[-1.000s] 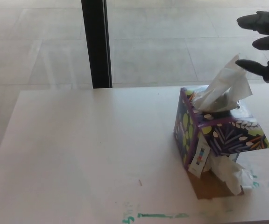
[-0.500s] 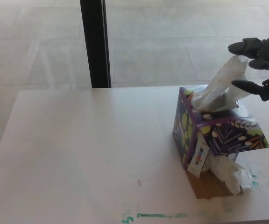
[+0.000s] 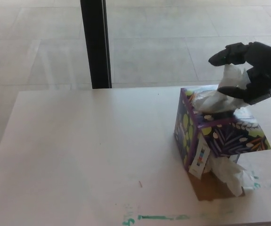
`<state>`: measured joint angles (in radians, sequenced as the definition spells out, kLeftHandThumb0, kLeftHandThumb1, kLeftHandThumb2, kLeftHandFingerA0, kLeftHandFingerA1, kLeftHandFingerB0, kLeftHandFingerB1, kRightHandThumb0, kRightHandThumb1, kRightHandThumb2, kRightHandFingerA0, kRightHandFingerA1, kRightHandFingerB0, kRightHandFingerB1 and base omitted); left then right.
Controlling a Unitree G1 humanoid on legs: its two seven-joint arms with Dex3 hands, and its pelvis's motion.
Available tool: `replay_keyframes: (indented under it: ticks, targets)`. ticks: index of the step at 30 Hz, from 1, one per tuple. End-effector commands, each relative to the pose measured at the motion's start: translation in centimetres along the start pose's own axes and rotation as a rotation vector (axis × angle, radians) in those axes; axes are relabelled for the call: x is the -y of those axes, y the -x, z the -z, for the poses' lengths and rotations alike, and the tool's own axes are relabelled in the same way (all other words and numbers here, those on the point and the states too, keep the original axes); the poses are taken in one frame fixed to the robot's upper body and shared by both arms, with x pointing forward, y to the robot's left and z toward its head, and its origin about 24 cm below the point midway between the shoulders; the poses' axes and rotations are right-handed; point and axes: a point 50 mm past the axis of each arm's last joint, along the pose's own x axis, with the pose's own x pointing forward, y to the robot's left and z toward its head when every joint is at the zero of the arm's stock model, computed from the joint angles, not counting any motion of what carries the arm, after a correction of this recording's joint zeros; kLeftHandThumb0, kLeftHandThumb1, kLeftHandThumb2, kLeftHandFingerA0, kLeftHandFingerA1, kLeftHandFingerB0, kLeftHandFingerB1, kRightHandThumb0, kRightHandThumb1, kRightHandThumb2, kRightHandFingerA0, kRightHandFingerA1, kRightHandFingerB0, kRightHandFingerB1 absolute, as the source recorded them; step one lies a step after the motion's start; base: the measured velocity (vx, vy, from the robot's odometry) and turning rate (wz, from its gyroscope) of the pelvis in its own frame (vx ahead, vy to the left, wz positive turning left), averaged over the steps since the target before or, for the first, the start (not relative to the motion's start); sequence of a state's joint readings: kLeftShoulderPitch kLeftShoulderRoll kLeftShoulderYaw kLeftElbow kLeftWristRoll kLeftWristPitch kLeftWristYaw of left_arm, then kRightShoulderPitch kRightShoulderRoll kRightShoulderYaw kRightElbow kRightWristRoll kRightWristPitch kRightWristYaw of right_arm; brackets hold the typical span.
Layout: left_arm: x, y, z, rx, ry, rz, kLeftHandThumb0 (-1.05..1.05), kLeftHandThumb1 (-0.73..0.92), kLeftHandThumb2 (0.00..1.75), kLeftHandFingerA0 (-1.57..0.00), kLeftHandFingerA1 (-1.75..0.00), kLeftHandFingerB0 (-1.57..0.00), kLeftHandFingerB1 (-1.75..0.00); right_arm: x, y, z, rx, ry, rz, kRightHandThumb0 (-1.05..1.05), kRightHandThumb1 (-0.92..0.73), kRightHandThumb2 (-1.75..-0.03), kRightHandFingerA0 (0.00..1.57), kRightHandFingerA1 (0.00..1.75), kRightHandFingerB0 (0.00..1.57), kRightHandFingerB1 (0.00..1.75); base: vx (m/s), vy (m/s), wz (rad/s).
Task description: The robot uses its right hand to pull out a tissue from the tissue box kept in the middle of the desk and put it on the right side
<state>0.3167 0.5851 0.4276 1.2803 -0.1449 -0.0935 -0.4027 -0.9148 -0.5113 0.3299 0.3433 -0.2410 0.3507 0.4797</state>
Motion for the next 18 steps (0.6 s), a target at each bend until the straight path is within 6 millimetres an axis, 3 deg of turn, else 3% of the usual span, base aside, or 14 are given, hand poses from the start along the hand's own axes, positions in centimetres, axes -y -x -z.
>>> replay_keyframes:
  ticks: [1,2,4,9,10,12,16,18]
  targets:
    - [-0.2,0.1,0.1,0.007,0.022,-0.004,-0.87,0.92,0.76,-0.54,-0.49,-0.43,-0.42,0.1,0.1,0.1,0.001,0.133,0.141,-0.21,-0.72,-0.62,0.79,1.66,0.74,0.48,0.0,0.0,0.0]
    - [-0.1,0.1,0.1,0.01,0.008,-0.002,-0.85,0.92,0.76,-0.56,-0.5,-0.45,-0.42,0.1,0.1,0.1,0.002,0.164,0.147,-0.17,-0.76,-0.59,0.76,1.75,0.8,0.47,0.0,0.0,0.0]
    - [-0.2,0.1,0.1,0.012,0.015,-0.004,-0.86,0.92,0.75,-0.57,-0.51,-0.46,-0.43,0.1,0.2,0.2,-0.008,0.215,0.138,-0.19,-0.75,-0.6,0.79,1.73,0.89,0.52,0.0,0.0,0.0]
    - [-0.2,0.2,0.3,0.003,0.013,-0.005,-0.85,0.92,0.75,-0.57,-0.5,-0.45,-0.43,0.1,0.4,0.8,-0.024,0.296,0.112,-0.22,-0.74,-0.64,0.8,1.64,0.9,0.59,0.0,0.0,0.0]
    - [-0.2,0.1,0.4,-0.003,0.002,-0.014,-0.83,0.92,0.75,-0.59,-0.49,-0.46,-0.44,0.0,0.5,1.1,-0.031,0.331,0.111,-0.28,-0.69,-0.69,0.88,1.59,0.83,0.57,0.0,0.0,0.0]
    - [-0.2,0.1,0.3,-0.006,0.002,-0.02,-0.83,0.92,0.74,-0.59,-0.49,-0.46,-0.42,-0.1,0.6,1.5,-0.042,0.372,0.112,-0.23,-0.71,-0.68,0.81,1.58,0.91,0.6,0.0,0.0,0.0]
    - [-0.3,0.2,0.2,0.001,0.005,-0.016,-0.81,0.92,0.75,-0.6,-0.49,-0.46,-0.43,-0.5,0.7,1.7,-0.042,0.44,0.086,-0.23,-0.71,-0.71,0.8,1.55,0.89,0.59,0.0,0.0,0.0]
    - [-0.3,0.2,0.3,0.003,-0.001,-0.016,-0.83,0.92,0.75,-0.62,-0.49,-0.47,-0.43,-0.9,0.7,1.9,-0.045,0.462,0.084,-0.21,-0.67,-0.81,0.84,1.54,0.95,0.7,0.0,0.0,0.0]
